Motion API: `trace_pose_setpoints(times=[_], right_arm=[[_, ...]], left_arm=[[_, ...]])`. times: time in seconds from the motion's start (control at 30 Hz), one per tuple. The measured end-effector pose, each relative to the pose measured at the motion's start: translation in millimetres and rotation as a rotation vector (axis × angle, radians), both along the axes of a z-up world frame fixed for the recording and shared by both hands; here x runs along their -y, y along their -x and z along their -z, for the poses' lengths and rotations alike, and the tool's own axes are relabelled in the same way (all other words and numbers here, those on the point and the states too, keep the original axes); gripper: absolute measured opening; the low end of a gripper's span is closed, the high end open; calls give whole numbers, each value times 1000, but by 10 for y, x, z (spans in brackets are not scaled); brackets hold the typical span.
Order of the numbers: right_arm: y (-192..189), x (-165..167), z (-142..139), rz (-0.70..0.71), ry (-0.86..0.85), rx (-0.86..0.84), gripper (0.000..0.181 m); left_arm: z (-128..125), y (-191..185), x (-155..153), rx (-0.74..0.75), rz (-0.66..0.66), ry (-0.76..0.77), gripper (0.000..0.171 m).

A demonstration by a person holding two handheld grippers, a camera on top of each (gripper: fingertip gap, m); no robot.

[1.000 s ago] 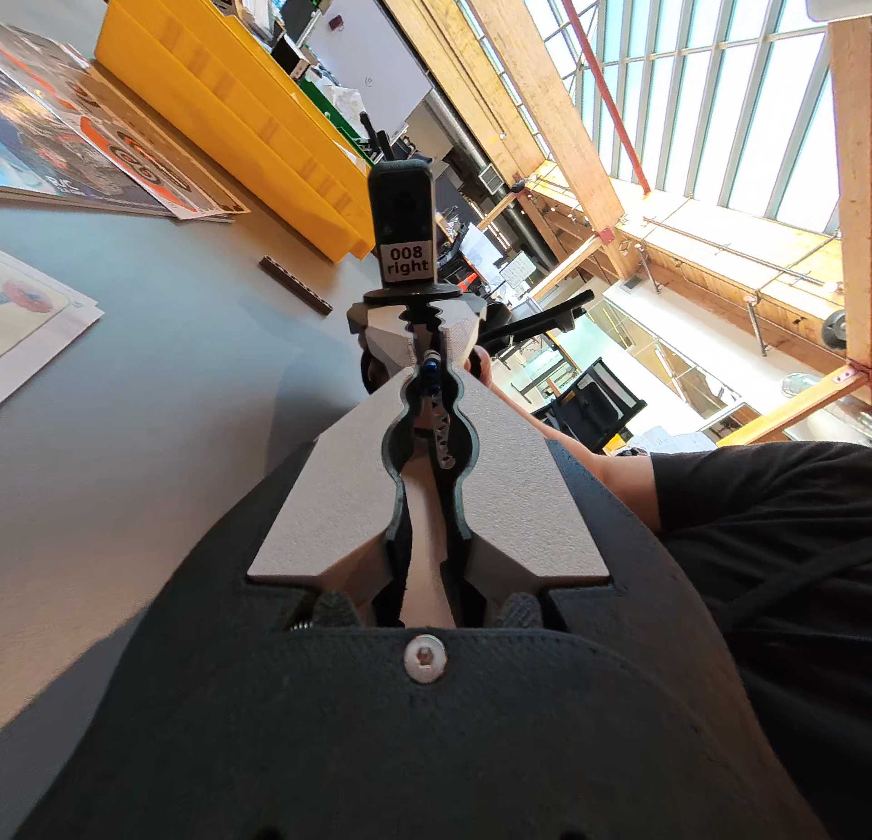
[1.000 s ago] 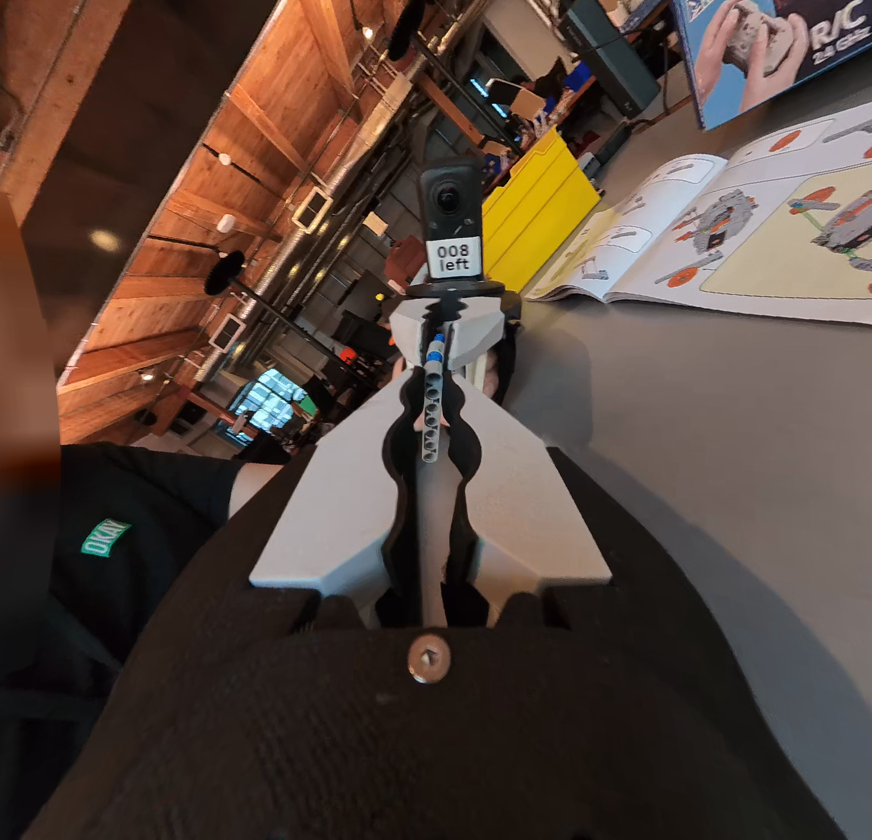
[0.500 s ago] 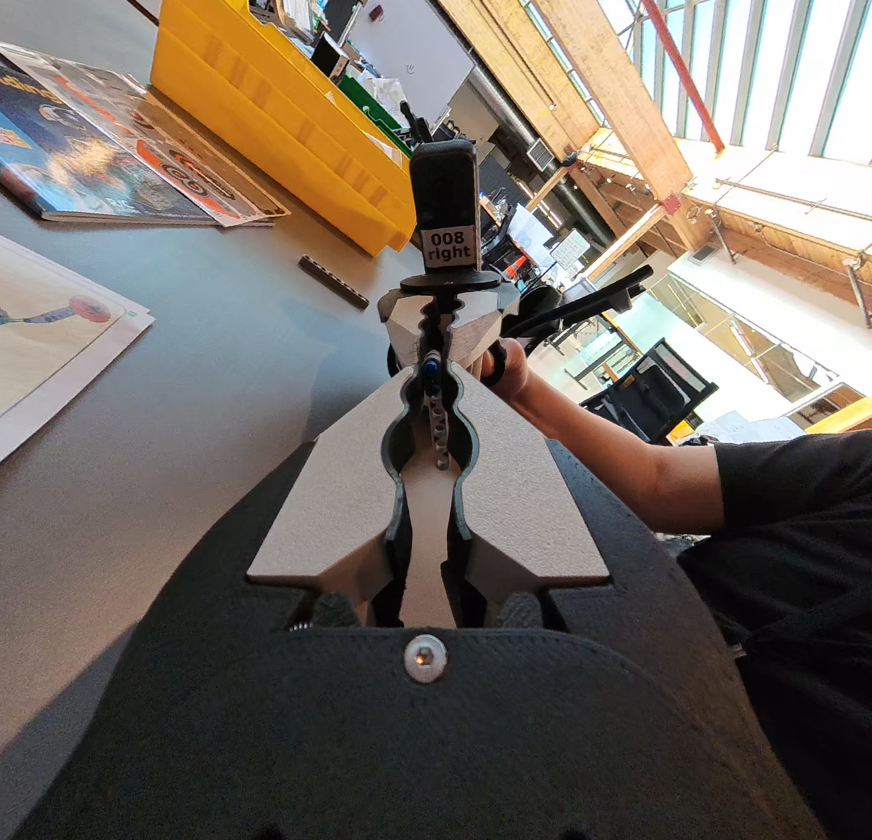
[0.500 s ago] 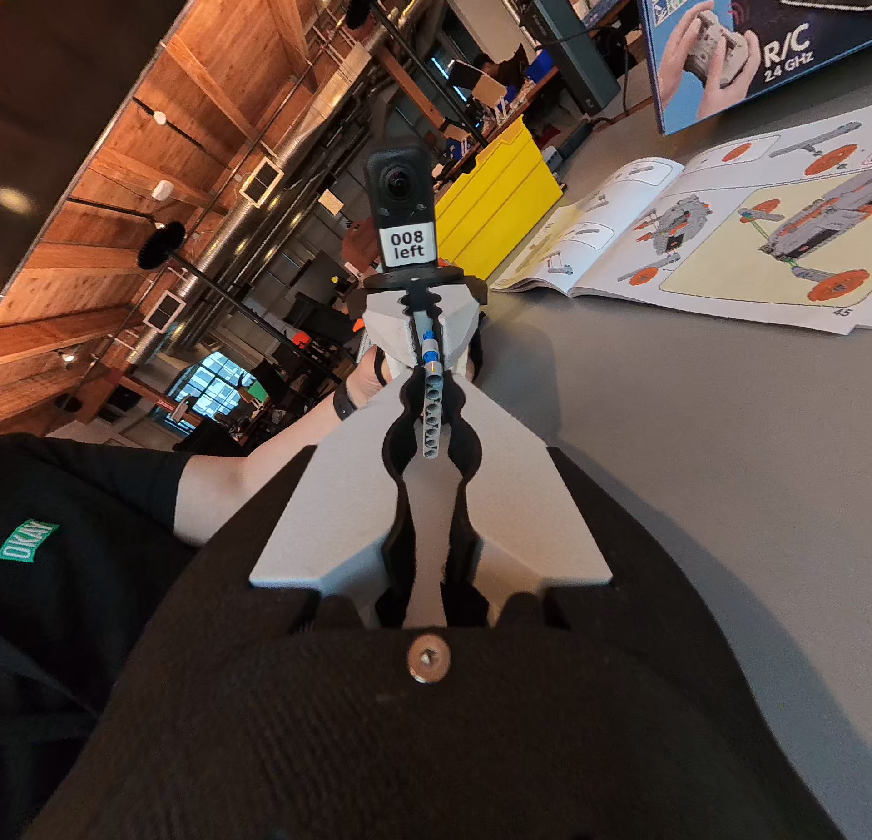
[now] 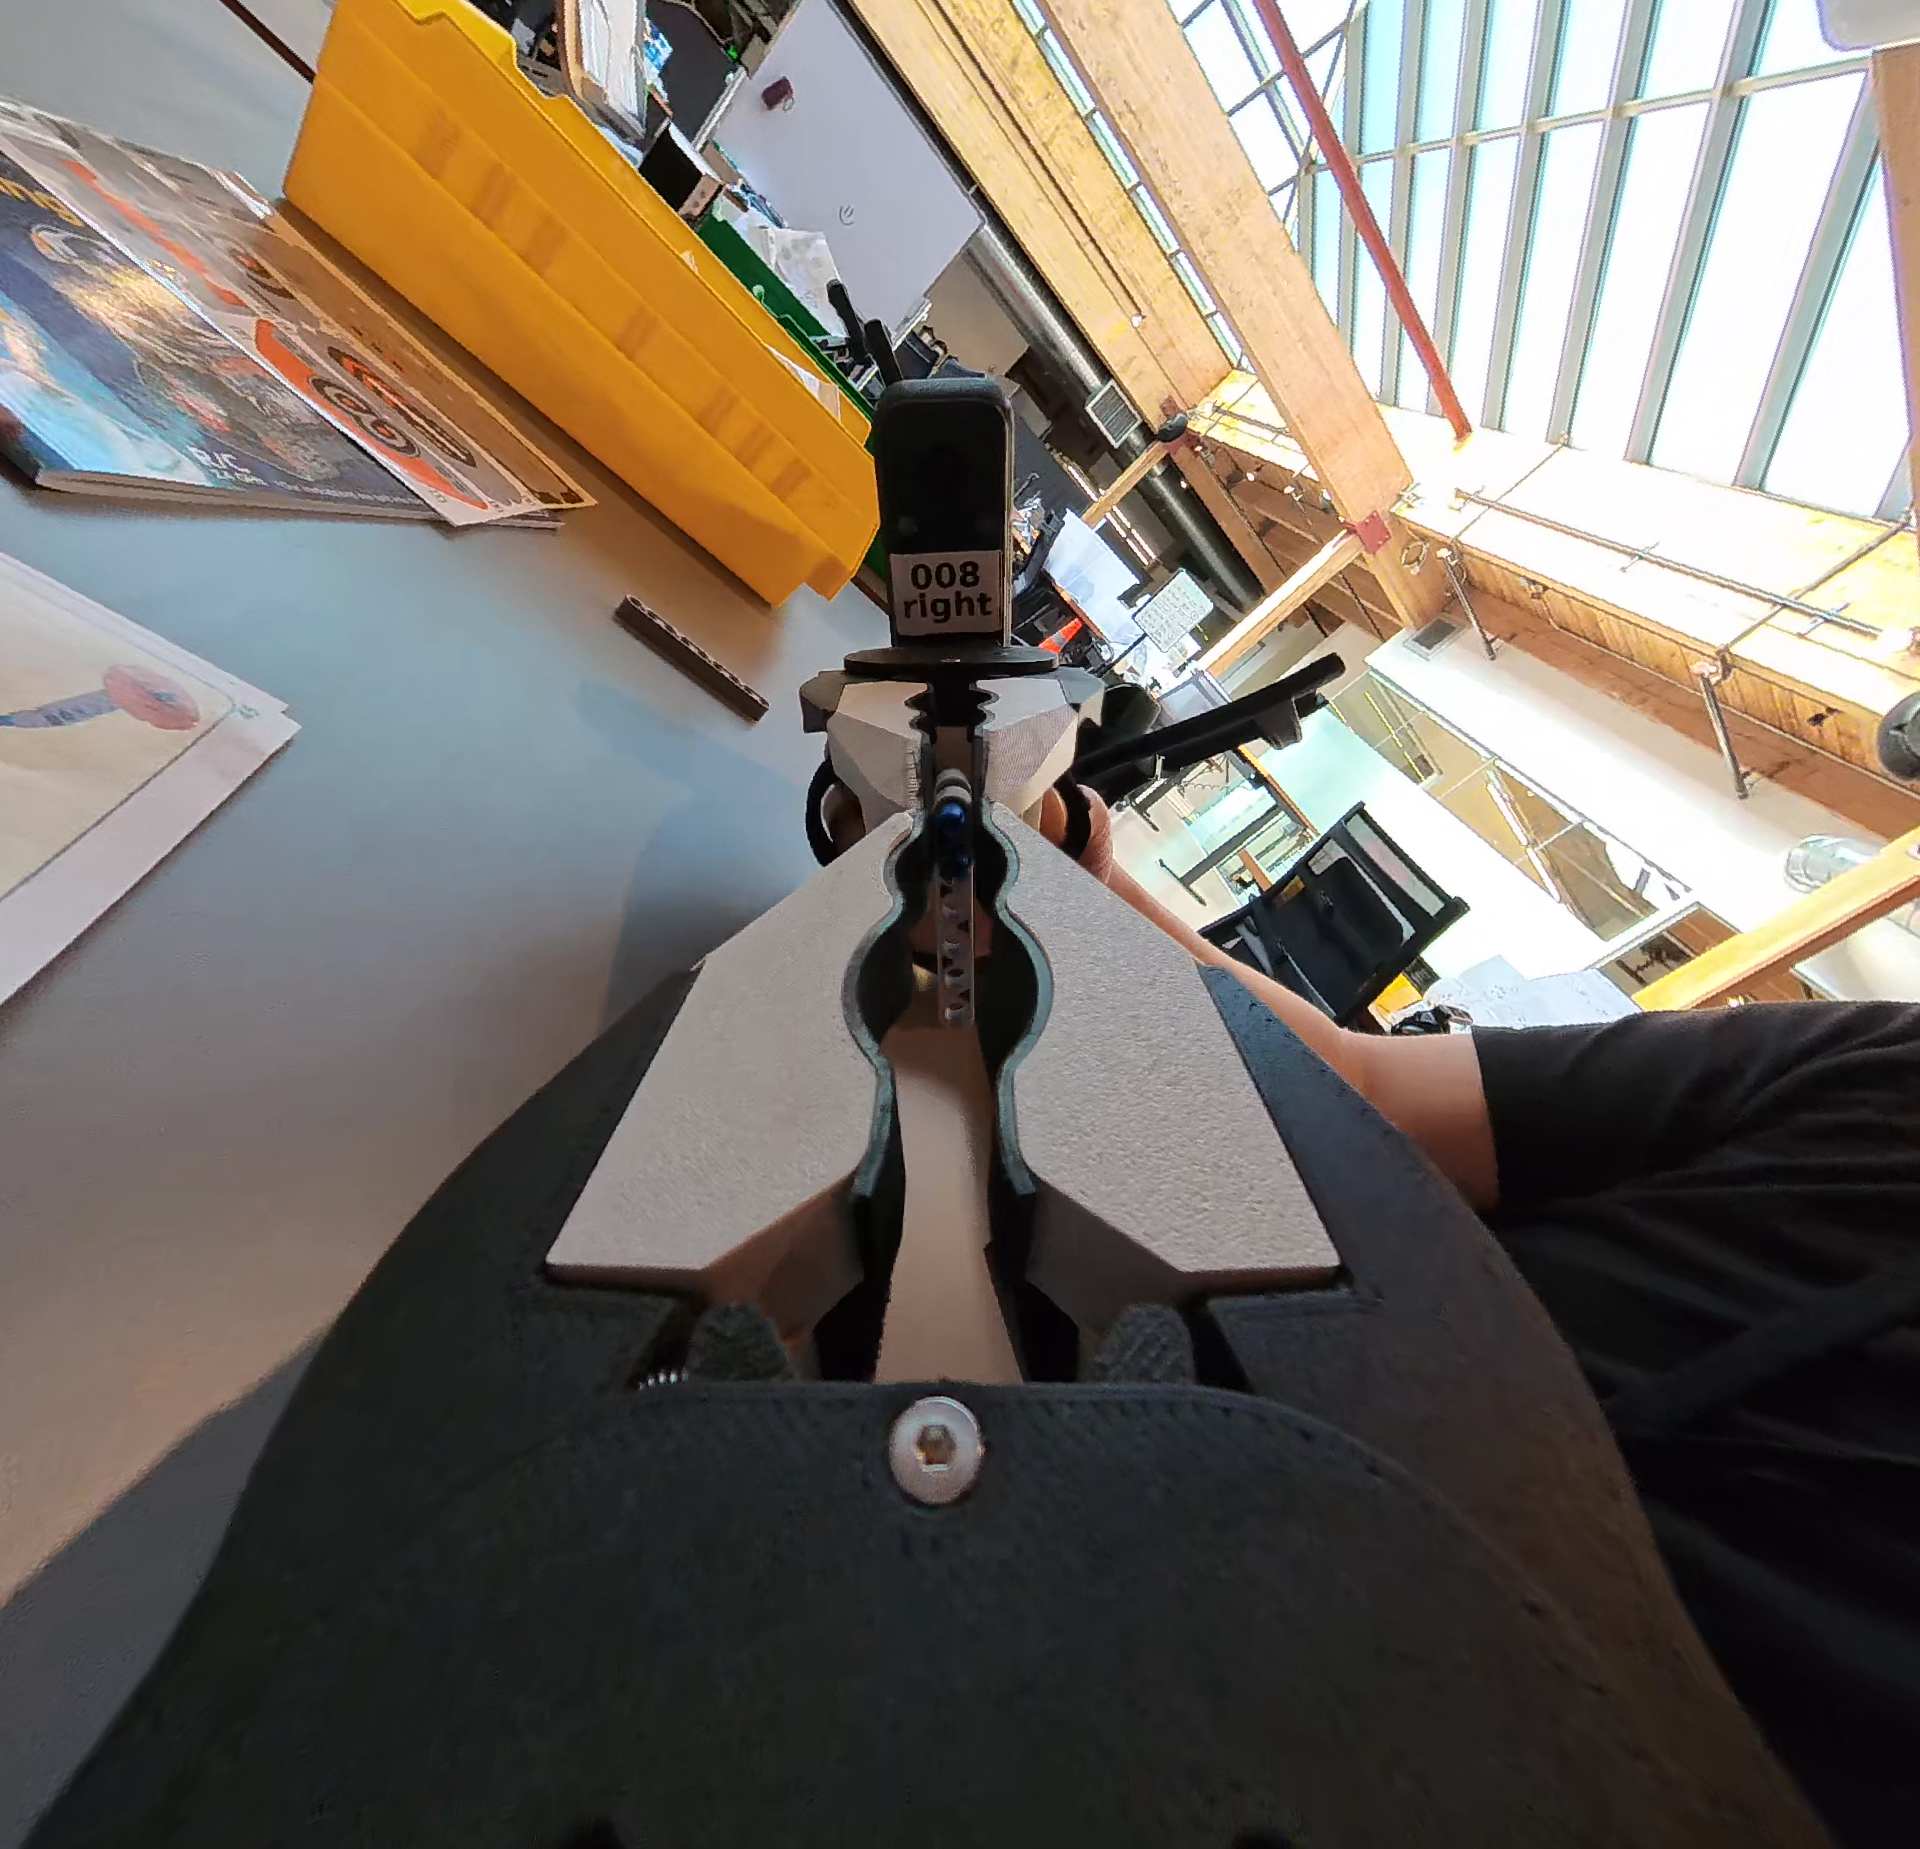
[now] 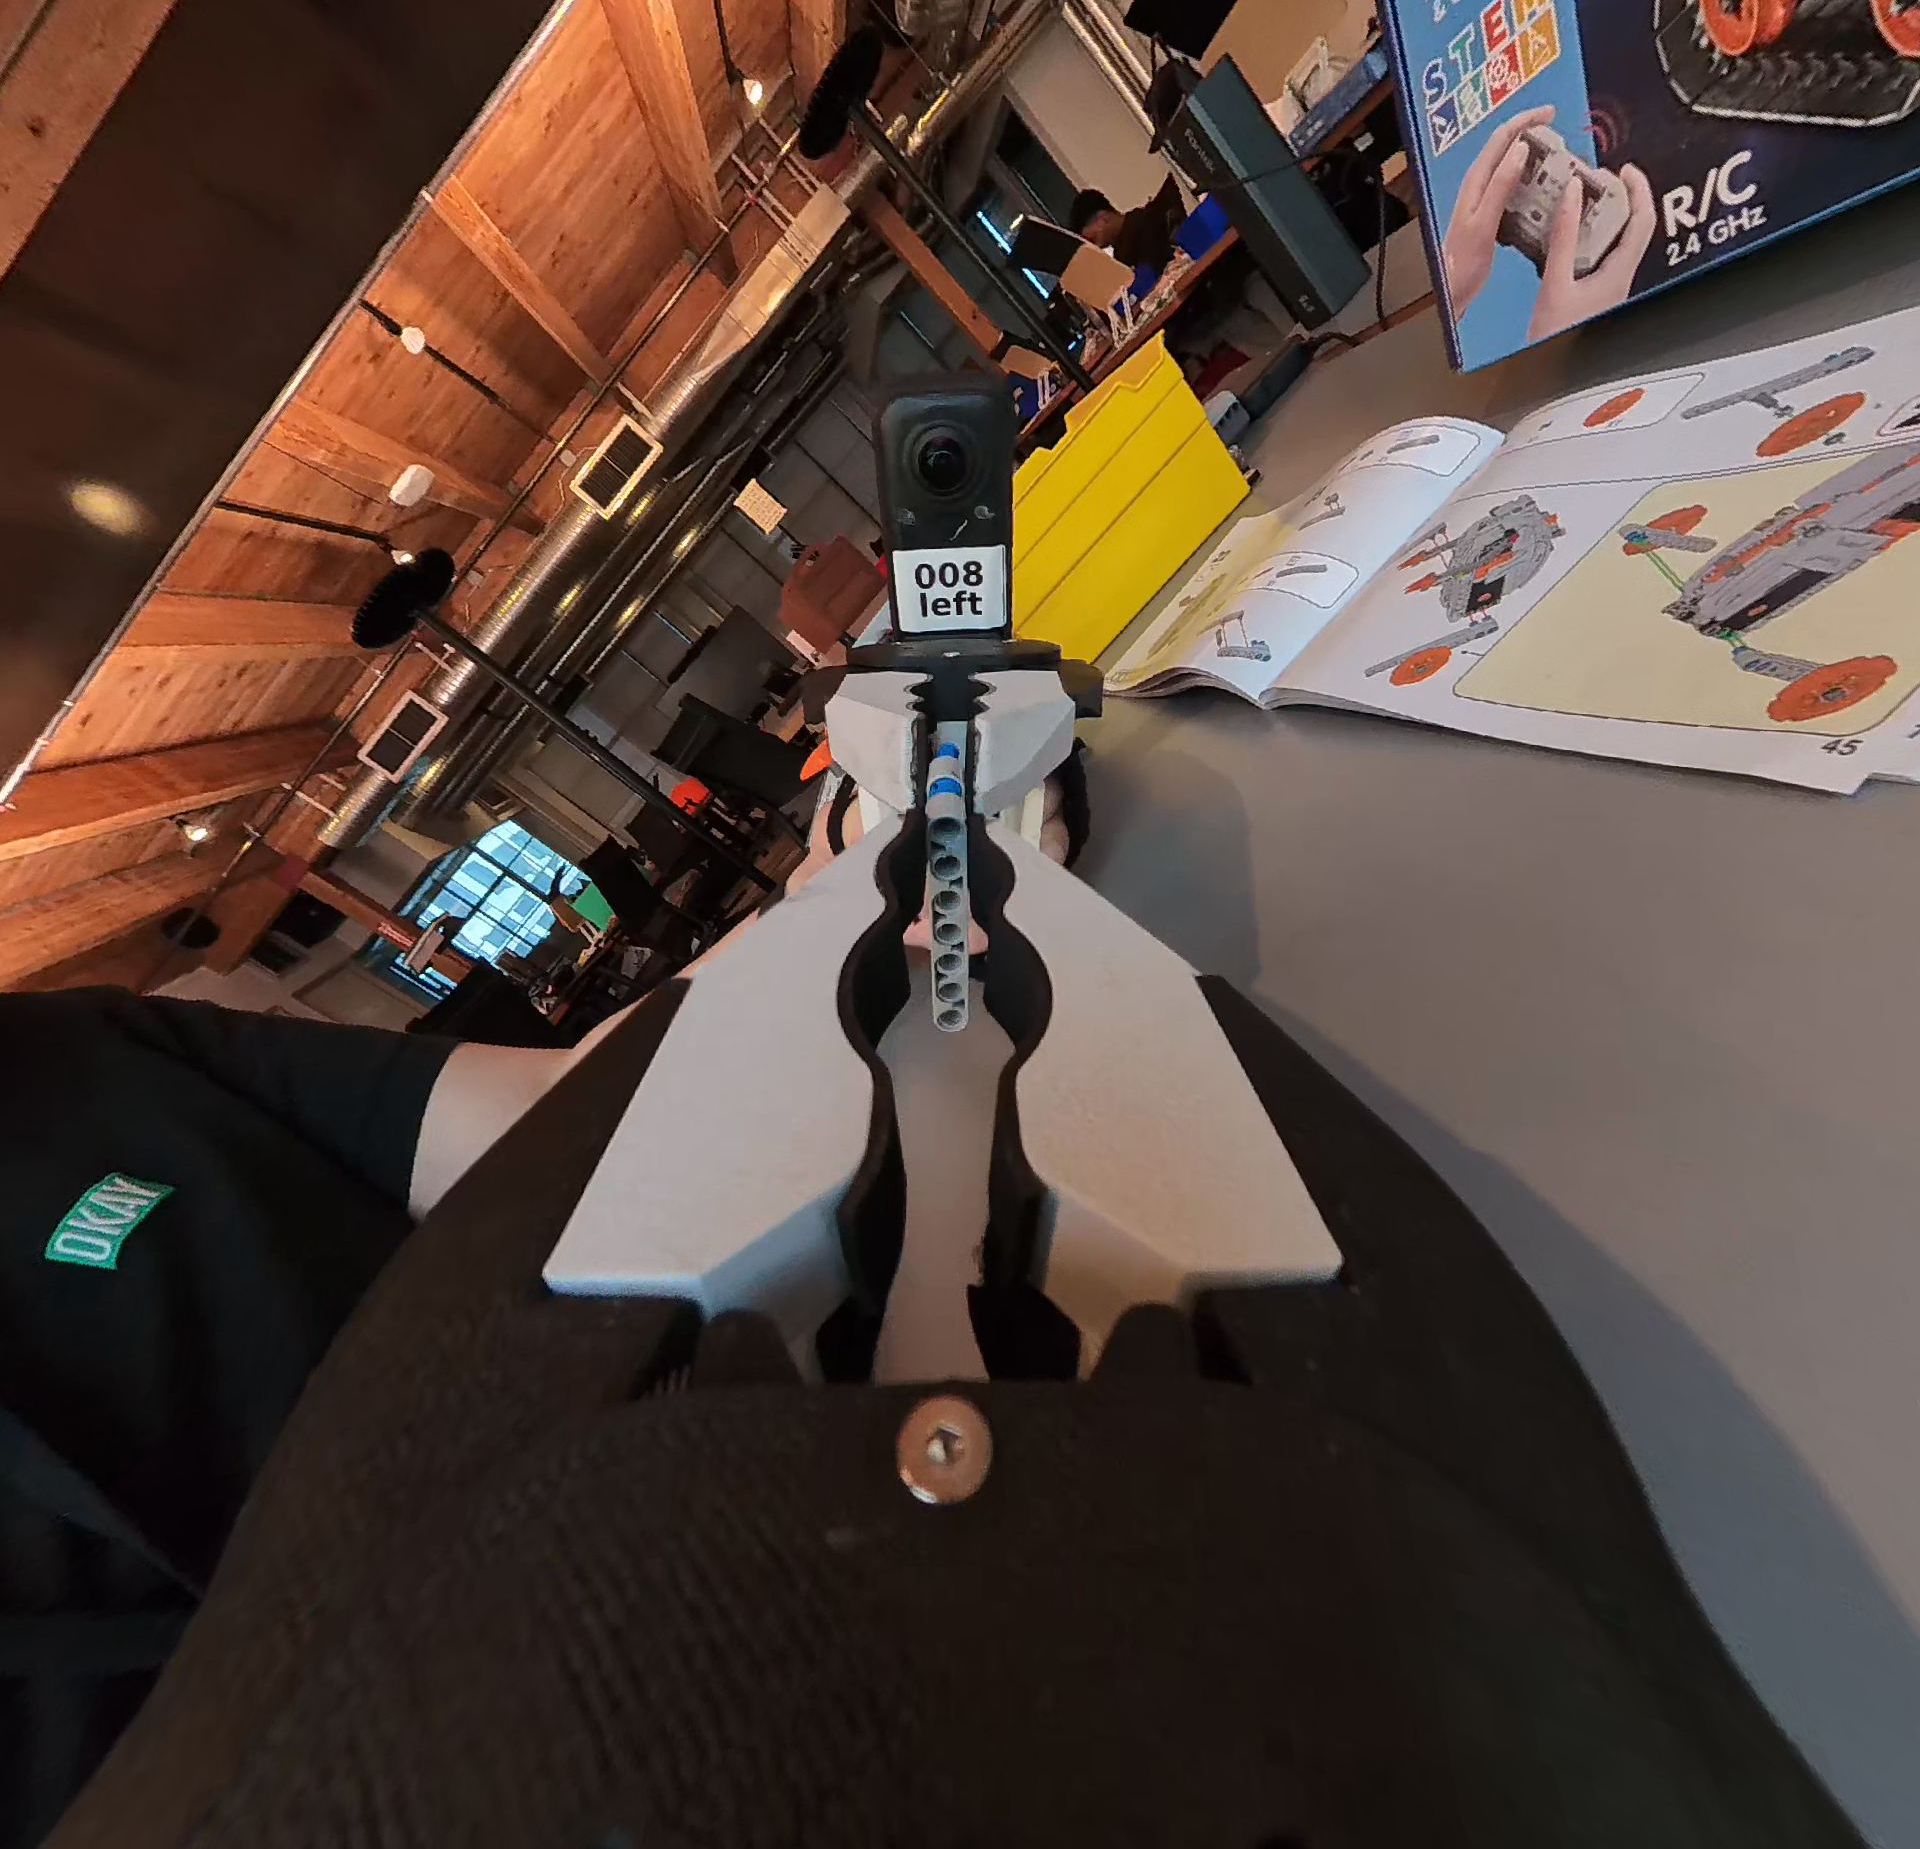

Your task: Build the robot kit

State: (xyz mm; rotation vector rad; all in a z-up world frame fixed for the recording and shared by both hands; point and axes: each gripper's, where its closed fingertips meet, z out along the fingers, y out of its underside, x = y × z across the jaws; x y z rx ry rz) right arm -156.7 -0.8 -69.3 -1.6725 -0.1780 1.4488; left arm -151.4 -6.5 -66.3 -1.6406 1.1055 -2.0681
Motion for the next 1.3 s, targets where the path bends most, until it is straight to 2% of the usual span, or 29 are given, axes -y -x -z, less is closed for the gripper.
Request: trace_pose_setpoints(times=[0.33, 0.4, 0.47, 0.53, 0.63, 0.77, 0.87, 1.0, 1.1, 1.23, 1.3], right_arm=[[-34, -16, -30, -1, 31, -47, 5], [-138, -2, -92, 39, 34, -41, 5], [-305, 24, -112, 115, 63, 88, 5], [-424, 70, -37, 132, 139, 379, 5], [-636, 204, 373, 46, 362, 940, 5], [-729, 250, 843, -83, 516, 1280, 6], [-683, 237, 990, -127, 530, 1388, 6], [-612, 195, 982, -127, 486, 1437, 6], [-599, 179, 907, -122, 413, 1453, 13], [-596, 124, 675, -59, 257, 1409, 13], [-595, 157, 686, -65, 224, 1406, 15]], left_arm=[[-43, 0, -20, 25, -7, 9, 5], [-84, 29, -64, 38, -29, 6, 6], [-119, 63, -142, 38, -81, -38, 5], [-193, 78, -154, 53, -102, -87, 5], [-170, 58, -144, 22, -115, -159, 5], [-178, 63, -147, 25, -116, -154, 6], [-182, 93, -175, 27, -125, -140, 5], [-196, 107, -176, 36, -121, -135, 6], [-206, 113, -174, 40, -115, -127, 6], [-243, 127, -173, 56, -112, -117, 5], [-247, 121, -169, 57, -106, -111, 5]])
